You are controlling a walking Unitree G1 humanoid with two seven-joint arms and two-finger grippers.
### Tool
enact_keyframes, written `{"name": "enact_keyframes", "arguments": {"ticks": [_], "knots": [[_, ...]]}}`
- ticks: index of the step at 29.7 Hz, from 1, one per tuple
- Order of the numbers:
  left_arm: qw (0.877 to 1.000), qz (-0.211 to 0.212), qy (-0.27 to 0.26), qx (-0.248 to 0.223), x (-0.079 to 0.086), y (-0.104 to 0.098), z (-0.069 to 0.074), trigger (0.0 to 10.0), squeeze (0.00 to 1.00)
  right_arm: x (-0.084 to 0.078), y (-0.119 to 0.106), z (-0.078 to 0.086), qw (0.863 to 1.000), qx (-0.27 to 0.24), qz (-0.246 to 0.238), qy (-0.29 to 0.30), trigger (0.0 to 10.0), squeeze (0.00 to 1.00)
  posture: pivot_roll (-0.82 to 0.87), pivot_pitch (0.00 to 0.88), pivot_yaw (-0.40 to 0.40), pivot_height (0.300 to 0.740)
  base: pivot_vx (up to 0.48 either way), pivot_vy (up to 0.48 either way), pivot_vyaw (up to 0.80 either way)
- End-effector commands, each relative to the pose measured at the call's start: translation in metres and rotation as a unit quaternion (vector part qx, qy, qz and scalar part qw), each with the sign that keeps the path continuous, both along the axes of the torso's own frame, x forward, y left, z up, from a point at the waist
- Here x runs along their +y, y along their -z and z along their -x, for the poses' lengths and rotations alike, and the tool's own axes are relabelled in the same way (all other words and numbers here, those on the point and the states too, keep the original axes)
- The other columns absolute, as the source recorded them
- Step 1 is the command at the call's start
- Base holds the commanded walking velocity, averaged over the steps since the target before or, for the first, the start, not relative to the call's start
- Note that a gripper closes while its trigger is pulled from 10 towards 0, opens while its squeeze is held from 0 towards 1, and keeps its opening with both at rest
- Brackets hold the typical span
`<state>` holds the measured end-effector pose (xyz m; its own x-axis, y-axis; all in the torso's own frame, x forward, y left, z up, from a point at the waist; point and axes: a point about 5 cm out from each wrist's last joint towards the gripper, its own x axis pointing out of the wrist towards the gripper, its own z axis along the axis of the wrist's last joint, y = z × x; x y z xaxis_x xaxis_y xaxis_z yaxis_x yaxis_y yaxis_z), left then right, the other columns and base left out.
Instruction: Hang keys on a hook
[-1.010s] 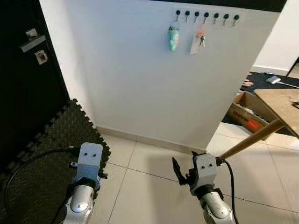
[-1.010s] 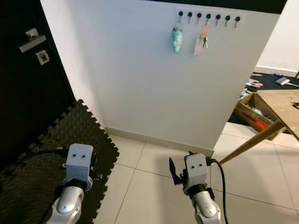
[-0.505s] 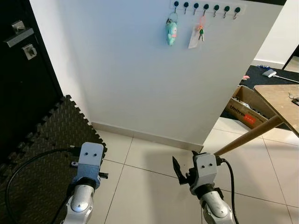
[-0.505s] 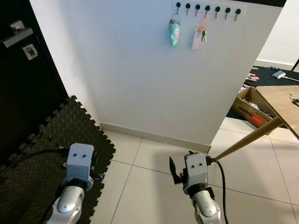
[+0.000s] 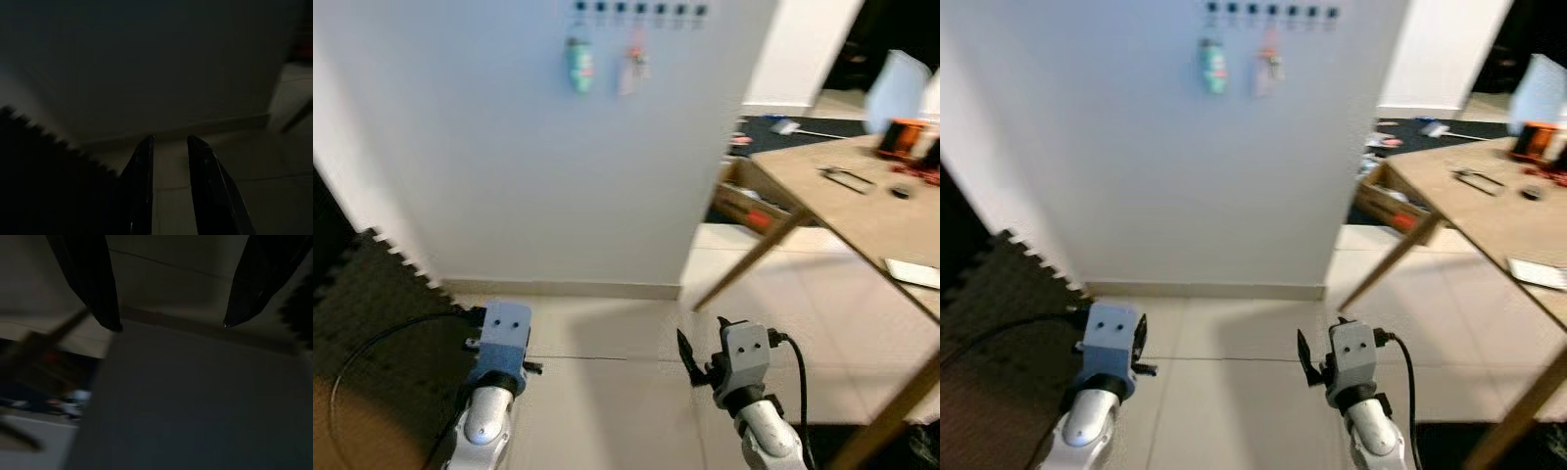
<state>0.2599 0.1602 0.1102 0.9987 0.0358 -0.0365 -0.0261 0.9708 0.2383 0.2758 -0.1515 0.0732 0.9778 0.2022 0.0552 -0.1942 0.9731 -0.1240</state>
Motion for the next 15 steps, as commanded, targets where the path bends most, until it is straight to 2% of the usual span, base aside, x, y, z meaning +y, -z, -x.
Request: {"name": "enact_keyframes", "arguments": {"ticks": [1,15], "knots": [[1.000,-0.007,0.000,0.010,0.0016,0.0045,0.0031,10.0,0.00,0.0013,0.0056,0.0030,1.000,0.011,-0.005,0.000,10.0,0.00,0.14,0.143,-0.035,0.740,0.000,0.000,-0.79],[1.000,-0.008,0.001,0.012,0.0020,0.0054,0.0020,10.0,0.00,0.0011,0.0055,0.0011,1.000,0.014,-0.013,0.004,10.0,0.00,0.14,0.142,-0.035,0.740,0.000,0.000,-0.79]]}}
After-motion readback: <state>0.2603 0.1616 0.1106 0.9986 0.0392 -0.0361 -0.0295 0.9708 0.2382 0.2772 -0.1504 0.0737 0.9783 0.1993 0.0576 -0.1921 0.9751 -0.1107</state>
